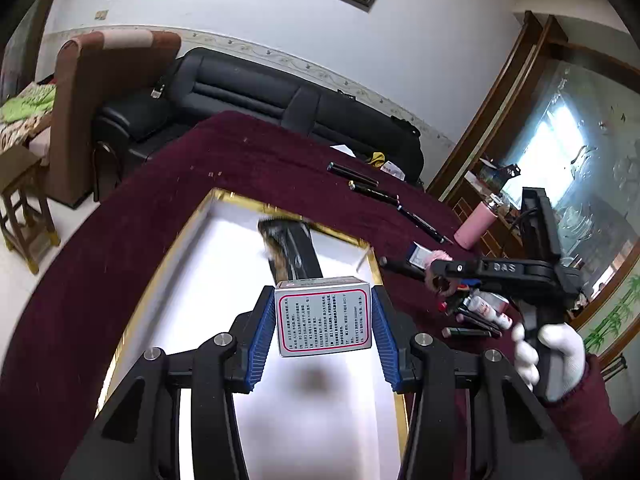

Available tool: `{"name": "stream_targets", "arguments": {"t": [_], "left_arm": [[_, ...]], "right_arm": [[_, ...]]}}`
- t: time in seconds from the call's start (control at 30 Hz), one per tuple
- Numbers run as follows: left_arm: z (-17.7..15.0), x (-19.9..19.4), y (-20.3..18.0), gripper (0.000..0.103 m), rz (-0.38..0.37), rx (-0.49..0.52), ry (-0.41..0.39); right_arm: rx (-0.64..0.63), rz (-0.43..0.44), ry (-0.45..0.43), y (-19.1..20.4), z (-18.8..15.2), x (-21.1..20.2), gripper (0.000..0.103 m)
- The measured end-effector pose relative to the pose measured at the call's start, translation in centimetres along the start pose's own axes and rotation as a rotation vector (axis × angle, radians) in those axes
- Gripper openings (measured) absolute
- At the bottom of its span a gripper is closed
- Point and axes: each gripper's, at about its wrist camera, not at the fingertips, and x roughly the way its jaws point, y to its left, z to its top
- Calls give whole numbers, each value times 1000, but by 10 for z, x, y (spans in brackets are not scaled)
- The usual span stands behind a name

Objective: Organize objects
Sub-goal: 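Release the white box into the tray with the left gripper while the right drops the ball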

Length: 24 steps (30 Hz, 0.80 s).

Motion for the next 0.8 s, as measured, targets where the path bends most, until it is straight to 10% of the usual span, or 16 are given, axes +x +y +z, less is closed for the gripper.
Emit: {"name": "stream_targets", "arguments": {"t": [0.23, 0.6, 0.8], "left_arm": [[41, 66, 31, 41, 82, -49, 98], [44, 123, 65, 43, 111, -133, 180], [48, 123, 71, 64, 38, -201, 160]], "right_arm": [[1, 75, 79, 40, 10, 58, 29], [-6, -42, 88, 58, 24, 111, 33], [-10, -23, 29, 56, 28, 100, 37]]}}
